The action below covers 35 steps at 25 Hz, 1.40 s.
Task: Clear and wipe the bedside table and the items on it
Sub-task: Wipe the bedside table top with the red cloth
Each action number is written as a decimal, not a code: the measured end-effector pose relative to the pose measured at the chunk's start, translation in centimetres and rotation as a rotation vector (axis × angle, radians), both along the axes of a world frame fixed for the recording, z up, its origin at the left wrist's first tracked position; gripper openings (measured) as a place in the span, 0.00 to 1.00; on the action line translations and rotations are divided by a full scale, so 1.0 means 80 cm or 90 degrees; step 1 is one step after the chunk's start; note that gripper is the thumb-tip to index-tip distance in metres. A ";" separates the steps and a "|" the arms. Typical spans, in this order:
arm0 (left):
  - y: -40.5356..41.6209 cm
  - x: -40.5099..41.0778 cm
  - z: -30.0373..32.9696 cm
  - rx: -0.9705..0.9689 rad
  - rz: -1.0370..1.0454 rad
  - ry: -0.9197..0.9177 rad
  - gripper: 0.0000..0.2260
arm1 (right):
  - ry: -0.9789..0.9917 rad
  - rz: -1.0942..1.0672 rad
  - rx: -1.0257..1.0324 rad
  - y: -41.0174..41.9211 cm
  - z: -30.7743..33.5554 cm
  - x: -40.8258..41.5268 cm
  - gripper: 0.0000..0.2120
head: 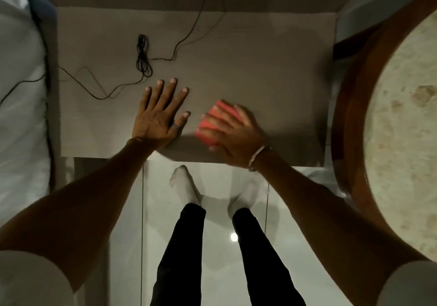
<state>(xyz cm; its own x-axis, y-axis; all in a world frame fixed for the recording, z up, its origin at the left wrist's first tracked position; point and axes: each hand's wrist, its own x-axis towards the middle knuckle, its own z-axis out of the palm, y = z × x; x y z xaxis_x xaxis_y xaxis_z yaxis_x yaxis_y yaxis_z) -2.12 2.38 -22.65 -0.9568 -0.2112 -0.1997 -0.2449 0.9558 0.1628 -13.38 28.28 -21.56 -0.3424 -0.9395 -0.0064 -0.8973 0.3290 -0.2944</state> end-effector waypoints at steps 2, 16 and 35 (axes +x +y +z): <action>-0.012 0.006 -0.001 -0.019 0.017 0.008 0.31 | -0.043 -0.374 0.015 -0.030 0.003 -0.043 0.26; -0.051 -0.006 -0.022 -0.060 0.043 0.094 0.32 | -0.023 -0.089 0.095 -0.172 0.008 -0.188 0.30; -0.108 0.057 0.001 0.012 0.042 0.060 0.29 | 0.042 -0.349 0.130 -0.078 0.007 0.041 0.28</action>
<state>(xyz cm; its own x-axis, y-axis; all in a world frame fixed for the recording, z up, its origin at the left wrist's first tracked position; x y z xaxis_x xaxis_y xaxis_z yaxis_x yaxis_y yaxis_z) 2.40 -6.28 -22.56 -0.9558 -0.2710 -0.1139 -0.2896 0.9348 0.2057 -10.10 22.00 -21.04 -0.7835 -0.6075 -0.1306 -0.5946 0.7940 -0.1264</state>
